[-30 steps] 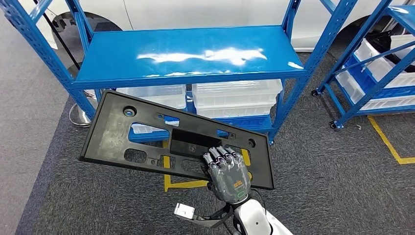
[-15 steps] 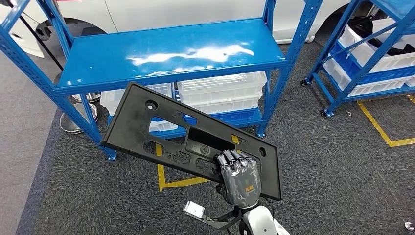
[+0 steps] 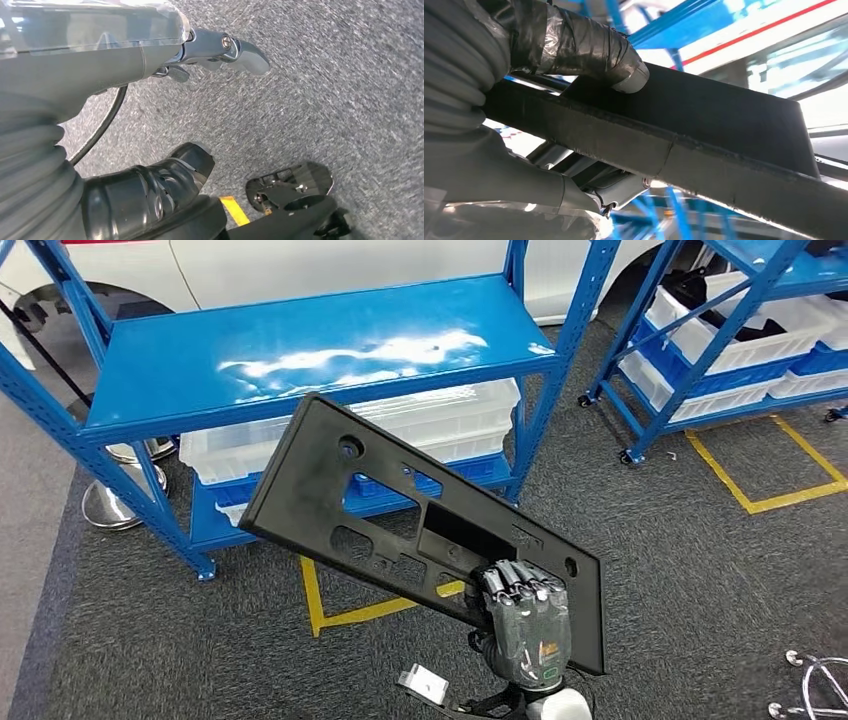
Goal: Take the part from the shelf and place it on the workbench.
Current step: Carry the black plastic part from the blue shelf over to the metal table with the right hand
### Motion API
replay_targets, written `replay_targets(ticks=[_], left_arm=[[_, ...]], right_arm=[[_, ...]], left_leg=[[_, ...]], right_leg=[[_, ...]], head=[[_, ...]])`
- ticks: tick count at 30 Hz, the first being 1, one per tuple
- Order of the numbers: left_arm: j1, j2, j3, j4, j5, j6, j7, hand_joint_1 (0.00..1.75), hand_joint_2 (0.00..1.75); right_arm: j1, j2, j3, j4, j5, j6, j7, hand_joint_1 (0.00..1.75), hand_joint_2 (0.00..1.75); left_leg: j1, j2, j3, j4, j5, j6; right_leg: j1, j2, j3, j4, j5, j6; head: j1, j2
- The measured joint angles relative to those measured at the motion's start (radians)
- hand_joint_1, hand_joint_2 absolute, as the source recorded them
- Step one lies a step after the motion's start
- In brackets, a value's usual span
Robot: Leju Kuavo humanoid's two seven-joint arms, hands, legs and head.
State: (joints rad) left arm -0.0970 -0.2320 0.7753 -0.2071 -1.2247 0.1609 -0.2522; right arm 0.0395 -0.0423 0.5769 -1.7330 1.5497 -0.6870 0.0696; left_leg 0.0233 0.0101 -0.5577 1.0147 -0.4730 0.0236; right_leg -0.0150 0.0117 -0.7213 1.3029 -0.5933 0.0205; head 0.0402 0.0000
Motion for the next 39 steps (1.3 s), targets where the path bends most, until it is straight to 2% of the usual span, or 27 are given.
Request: replay_targets(ticks=[1, 2, 4, 6, 8, 10, 12, 14, 15, 16, 17, 18, 20, 22, 24, 26, 27, 29, 30, 31, 32, 33, 35, 36, 37, 38, 39], left_arm=[[0.002, 0.0, 0.001, 0.0, 0.002, 0.001, -0.001, 0.0, 1.75], [0.004, 0.001, 0.003, 0.0, 0.004, 0.002, -0.002, 0.0, 1.75], [0.004, 0.001, 0.005, 0.0, 0.006, 0.005, -0.004, 0.0, 1.75], [0.004, 0.001, 0.009, 0.0, 0.009, 0.009, -0.007, 0.0, 1.75], [0.004, 0.002, 0.015, 0.0, 0.012, 0.012, -0.01, 0.0, 1.75], [0.005, 0.002, 0.019, 0.0, 0.012, 0.012, -0.012, 0.0, 1.75], [0.005, 0.002, 0.021, 0.0, 0.012, 0.012, -0.014, 0.0, 1.75], [0.006, 0.002, 0.022, 0.0, 0.012, 0.012, -0.014, 0.0, 1.75], [0.007, 0.002, 0.022, 0.0, 0.013, 0.012, -0.014, 0.0, 1.75], [0.009, 0.002, 0.023, 0.0, 0.013, 0.012, -0.014, 0.0, 1.75], [0.01, 0.002, 0.023, 0.0, 0.013, 0.012, -0.014, 0.0, 1.75], [0.011, 0.002, 0.023, 0.0, 0.014, 0.013, -0.014, 0.0, 1.75], [0.012, 0.003, 0.025, 0.0, 0.014, 0.015, -0.014, 0.0, 1.75], [0.014, 0.005, 0.028, 0.0, 0.015, 0.017, -0.016, 0.0, 1.75], [0.016, 0.005, 0.031, 0.0, 0.018, 0.02, -0.021, 0.0, 1.75], [0.019, 0.004, 0.037, 0.0, 0.022, 0.022, -0.023, 0.0, 1.75], [0.02, 0.004, 0.04, 0.0, 0.023, 0.024, -0.024, 0.0, 1.75], [0.021, 0.004, 0.046, 0.0, 0.025, 0.028, -0.025, 0.0, 1.75], [0.022, 0.004, 0.048, 0.0, 0.026, 0.028, -0.025, 0.0, 1.75], [0.023, 0.004, 0.049, 0.0, 0.026, 0.028, -0.025, 0.0, 1.75], [0.023, 0.004, 0.05, 0.0, 0.026, 0.028, -0.025, 0.0, 1.75], [0.023, 0.004, 0.052, 0.0, 0.027, 0.028, -0.025, 0.0, 1.75], [0.023, 0.003, 0.054, 0.0, 0.027, 0.028, -0.025, 0.0, 1.75], [0.022, 0.003, 0.055, 0.0, 0.026, 0.029, -0.025, 0.0, 1.75], [0.022, 0.003, 0.056, 0.0, 0.026, 0.029, -0.025, 0.0, 1.75], [0.021, 0.004, 0.058, 0.0, 0.026, 0.03, -0.026, 0.0, 1.75], [0.021, 0.003, 0.06, 0.0, 0.026, 0.03, -0.026, 0.0, 1.75]], right_arm=[[0.017, 0.0, -0.015, -0.017, 0.002, 0.0, -0.004, 1.75, 1.75], [0.032, 0.0, -0.031, -0.037, 0.003, 0.0, -0.008, 1.75, 1.75], [0.055, 0.002, -0.061, -0.079, 0.004, 0.0, -0.018, 1.75, 1.75], [0.069, 0.008, -0.087, -0.124, -0.002, 0.0, -0.029, 1.75, 1.75], [0.083, 0.016, -0.108, -0.161, -0.009, 0.0, -0.035, 1.75, 1.75], [0.094, 0.021, -0.123, -0.188, -0.011, 0.0, -0.038, 1.75, 1.75], [0.1, 0.026, -0.132, -0.206, -0.011, 0.0, -0.039, 1.75, 1.75], [0.103, 0.031, -0.137, -0.217, -0.012, 0.0, -0.042, 1.75, 1.75], [0.106, 0.033, -0.141, -0.22, -0.016, 0.0, -0.047, 1.75, 1.75], [0.112, 0.038, -0.148, -0.226, -0.031, 0.0, -0.067, 1.75, 1.75], [0.12, 0.047, -0.16, -0.233, -0.056, 0.0, -0.103, 1.75, 1.75], [0.131, 0.064, -0.181, -0.244, -0.094, 0.0, -0.16, 1.75, 1.75], [0.152, 0.117, -0.241, -0.264, -0.2, 0.0, -0.323, 1.75, 1.75], [0.172, 0.184, -0.32, -0.275, -0.344, -0.001, -0.519, 1.75, 1.75], [0.197, 0.246, -0.406, -0.283, -0.493, -0.001, -0.67, 1.75, 1.75], [0.218, 0.287, -0.472, -0.295, -0.593, -0.002, -0.724, 1.75, 1.75], [0.224, 0.302, -0.5, -0.301, -0.625, -0.003, -0.73, 1.75, 1.75], [0.232, 0.325, -0.549, -0.308, -0.664, -0.005, -0.736, 1.75, 1.75], [0.238, 0.333, -0.568, -0.31, -0.676, -0.006, -0.739, 1.75, 1.75], [0.245, 0.338, -0.584, -0.312, -0.685, -0.006, -0.741, 1.75, 1.75], [0.251, 0.342, -0.597, -0.313, -0.695, -0.006, -0.742, 1.75, 1.75], [0.257, 0.346, -0.609, -0.316, -0.707, -0.006, -0.743, 1.75, 1.75], [0.265, 0.354, -0.631, -0.324, -0.732, -0.006, -0.744, 1.75, 1.75], [0.268, 0.357, -0.641, -0.33, -0.746, -0.006, -0.746, 1.75, 1.75], [0.271, 0.36, -0.65, -0.335, -0.759, -0.006, -0.747, 1.75, 1.75], [0.273, 0.362, -0.659, -0.34, -0.774, -0.006, -0.749, 1.75, 1.75], [0.277, 0.365, -0.669, -0.346, -0.79, -0.007, -0.752, 1.75, 1.75]], left_leg=[[0.0, 0.009, -0.001, 0.001, 0.0, 0.0], [0.0, 0.017, -0.002, 0.002, 0.0, 0.0], [-0.001, 0.032, -0.002, 0.005, -0.001, -0.003], [-0.006, 0.044, -0.002, 0.007, -0.001, -0.012], [-0.01, 0.053, -0.002, 0.005, 0.001, -0.024], [-0.009, 0.053, -0.002, 0.007, -0.003, -0.035], [-0.006, 0.027, -0.022, 0.06, -0.046, -0.044], [-0.005, 0.003, -0.073, 0.185, -0.121, -0.046], [-0.005, 0.0, -0.099, 0.247, -0.147, -0.046], [-0.005, -0.001, -0.112, 0.283, -0.155, -0.044], [-0.006, -0.002, -0.107, 0.279, -0.142, -0.042], [-0.006, -0.005, -0.082, 0.236, -0.113, -0.037], [-0.008, -0.031, -0.01, 0.097, -0.051, -0.024], [-0.012, -0.057, 0.03, 0.013, -0.031, -0.014], [-0.015, -0.055, 0.035, -0.003, -0.029, -0.01], [-0.01, -0.039, 0.04, -0.018, -0.017, -0.003], [-0.007, -0.029, 0.041, -0.026, -0.011, 0.001], [-0.006, -0.008, 0.04, -0.031, -0.006, 0.006], [-0.006, 0.004, 0.037, -0.031, -0.006, 0.007], [-0.006, 0.015, 0.036, -0.03, -0.006, 0.006], [-0.005, 0.026, 0.035, -0.028, -0.007, 0.005], [-0.004, 0.036, 0.034, -0.026, -0.008, 0.003], [-0.002, 0.051, 0.035, -0.02, -0.013, -0.006], [-0.003, 0.057, 0.035, -0.016, -0.017, -0.013], [-0.005, 0.061, 0.035, -0.013, -0.02, -0.02], [-0.007, 0.064, 0.036, -0.011, -0.022, -0.027], [-0.008, 0.069, 0.038, -0.011, -0.023, -0.033]], right_leg=[[-0.001, -0.001, -0.004, 0.017, 0.001, 0.002], [-0.001, -0.004, 0.011, -0.005, 0.02, 0.002], [-0.001, -0.025, 0.088, -0.141, 0.077, -0.001], [0.005, -0.046, 0.143, -0.249, 0.106, -0.008], [0.012, -0.043, 0.145, -0.264, 0.109, -0.019], [0.009, -0.03, 0.142, -0.267, 0.115, -0.032], [0.005, -0.02, 0.139, -0.273, 0.124, -0.048], [0.007, -0.009, 0.132, -0.273, 0.129, -0.058], [0.01, -0.002, 0.129, -0.272, 0.131, -0.061], [0.013, 0.006, 0.126, -0.271, 0.133, -0.062], [0.015, 0.015, 0.124, -0.27, 0.134, -0.063], [0.017, 0.023, 0.123, -0.268, 0.135, -0.063], [0.021, 0.039, 0.122, -0.263, 0.135, -0.061], [0.019, 0.053, 0.116, -0.259, 0.139, -0.053], [0.013, 0.066, 0.11, -0.261, 0.146, -0.04], [0.013, 0.054, 0.105, -0.254, 0.141, -0.029], [0.013, 0.039, 0.093, -0.229, 0.122, -0.025], [0.009, 0.007, 0.043, -0.123, 0.057, -0.015], [0.005, 0.002, 0.014, -0.058, 0.027, -0.009], [0.0, 0.0, -0.007, -0.01, 0.011, -0.004], [-0.005, -0.003, -0.011, 0.005, 0.013, 0.001], [-0.011, -0.007, 0.006, -0.019, 0.033, 0.006], [-0.017, -0.031, 0.081, -0.148, 0.087, 0.011], [-0.015, -0.042, 0.114, -0.209, 0.105, 0.009], [-0.012, -0.049, 0.133, -0.246, 0.112, 0.003], [-0.009, -0.05, 0.138, -0.26, 0.11, -0.004], [-0.006, -0.042, 0.136, -0.259, 0.111, -0.013]], head=[[0.0, 0.0], [0.0, 0.0], [0.0, 0.0], [0.0, 0.0], [-0.001, 0.0], [-0.001, 0.0], [-0.001, 0.0], [-0.001, 0.0], [-0.001, 0.0], [-0.001, 0.0], [-0.001, 0.0], [-0.001, 0.0], [-0.001, 0.0], [0.0, 0.0], [-0.001, 0.0], [0.0, 0.0], [0.001, 0.0], [0.004, 0.0], [0.004, 0.0], [0.004, 0.0], [0.004, 0.0], [0.004, 0.0], [0.004, 0.0], [0.004, 0.0], [0.004, 0.0], [0.003, 0.0], [0.003, 0.0]])
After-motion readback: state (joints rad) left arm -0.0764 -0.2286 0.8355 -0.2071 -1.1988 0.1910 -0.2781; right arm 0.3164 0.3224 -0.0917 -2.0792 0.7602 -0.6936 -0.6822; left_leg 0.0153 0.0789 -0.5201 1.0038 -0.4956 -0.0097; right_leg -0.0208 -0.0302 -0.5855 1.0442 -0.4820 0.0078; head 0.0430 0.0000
